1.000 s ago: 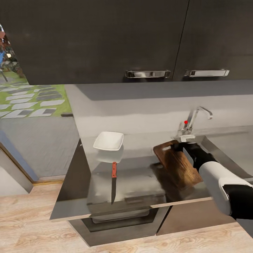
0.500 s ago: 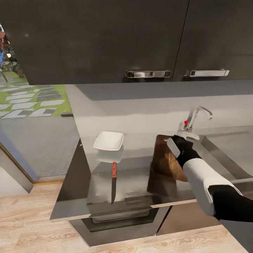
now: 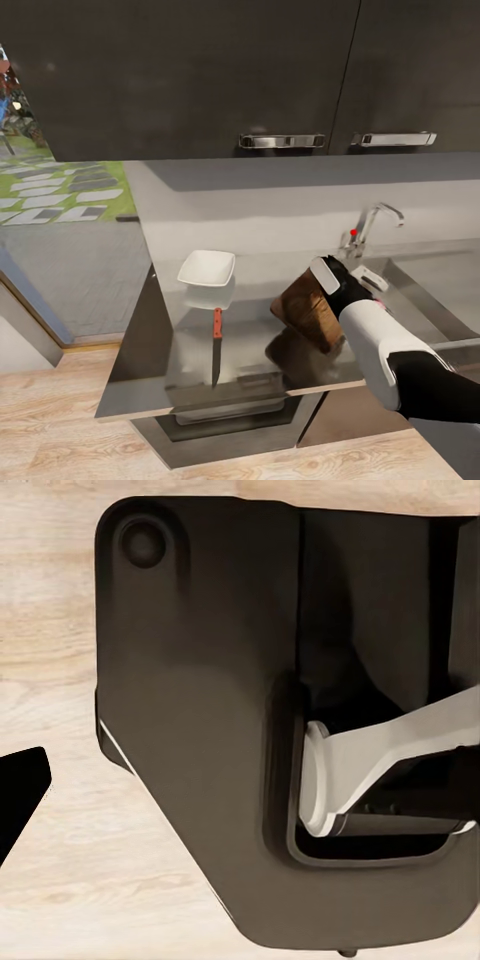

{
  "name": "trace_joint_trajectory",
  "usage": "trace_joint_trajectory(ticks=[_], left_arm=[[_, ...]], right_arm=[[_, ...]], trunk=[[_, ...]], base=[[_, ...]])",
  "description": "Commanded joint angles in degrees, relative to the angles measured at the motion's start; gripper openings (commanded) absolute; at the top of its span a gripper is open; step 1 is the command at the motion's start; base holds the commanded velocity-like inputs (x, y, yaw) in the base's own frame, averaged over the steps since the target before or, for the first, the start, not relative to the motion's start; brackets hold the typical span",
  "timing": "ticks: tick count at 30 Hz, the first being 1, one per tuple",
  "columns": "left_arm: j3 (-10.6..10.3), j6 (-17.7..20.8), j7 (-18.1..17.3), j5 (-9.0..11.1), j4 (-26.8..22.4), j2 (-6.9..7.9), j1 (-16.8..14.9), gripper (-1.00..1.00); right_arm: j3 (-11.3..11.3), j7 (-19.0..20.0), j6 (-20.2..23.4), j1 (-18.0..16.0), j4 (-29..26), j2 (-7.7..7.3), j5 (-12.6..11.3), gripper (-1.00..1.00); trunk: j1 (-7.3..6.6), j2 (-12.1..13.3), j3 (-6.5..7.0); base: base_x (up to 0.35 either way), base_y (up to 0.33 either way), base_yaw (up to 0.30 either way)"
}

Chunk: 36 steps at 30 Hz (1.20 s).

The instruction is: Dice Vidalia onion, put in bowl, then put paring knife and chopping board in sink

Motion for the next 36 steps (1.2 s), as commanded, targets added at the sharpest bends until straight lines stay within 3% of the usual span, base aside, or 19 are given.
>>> trace_joint_trajectory(ticks=[1,4,10,13,24,36], left_arm=[[0.0,0.0,-0.2,0.1,0.0,0.00,0.0,1.00],[0.0,-0.1,-0.2,0.1,-0.1,0.00,0.0,1.00],[0.0,-0.1,-0.2,0.1,-0.2,0.00,0.0,1.00],[0.0,-0.1,-0.2,0.1,-0.3,0.00,-0.1,1.00],[0.1,-0.1,-0.2,0.1,-0.2,0.00,-0.1,1.00],[0.0,-0.1,-0.2,0.1,0.0,0.00,-0.1,1.00]], right_arm=[[0.4,-2.0,-1.0,-0.1,-0.1,0.30,-0.4,-1.00],[0.4,-5.2,-4.8,-0.1,0.2,0.75,-0.6,-1.00],[0.3,-5.9,-6.0,-0.1,2.9,0.75,-0.6,-1.00],[0.3,-6.6,-9.5,-0.1,4.0,0.63,-0.6,-1.00],[0.2,-15.5,-16.2,-0.1,7.1,0.49,-0.7,-1.00],[0.2,-16.3,-20.3,-0.1,10.8,0.43,-0.9,-1.00]], trunk=[[0.07,-0.1,-0.10],[0.07,-0.1,-0.10],[0.07,-0.1,-0.10],[0.07,-0.1,-0.10],[0.07,-0.1,-0.10],[0.07,-0.1,-0.10]], base=[[0.164,0.148,0.000],[0.212,0.202,0.000],[0.203,0.198,0.000],[0.048,0.047,0.000],[0.004,0.004,0.000],[0.000,0.000,0.000]])
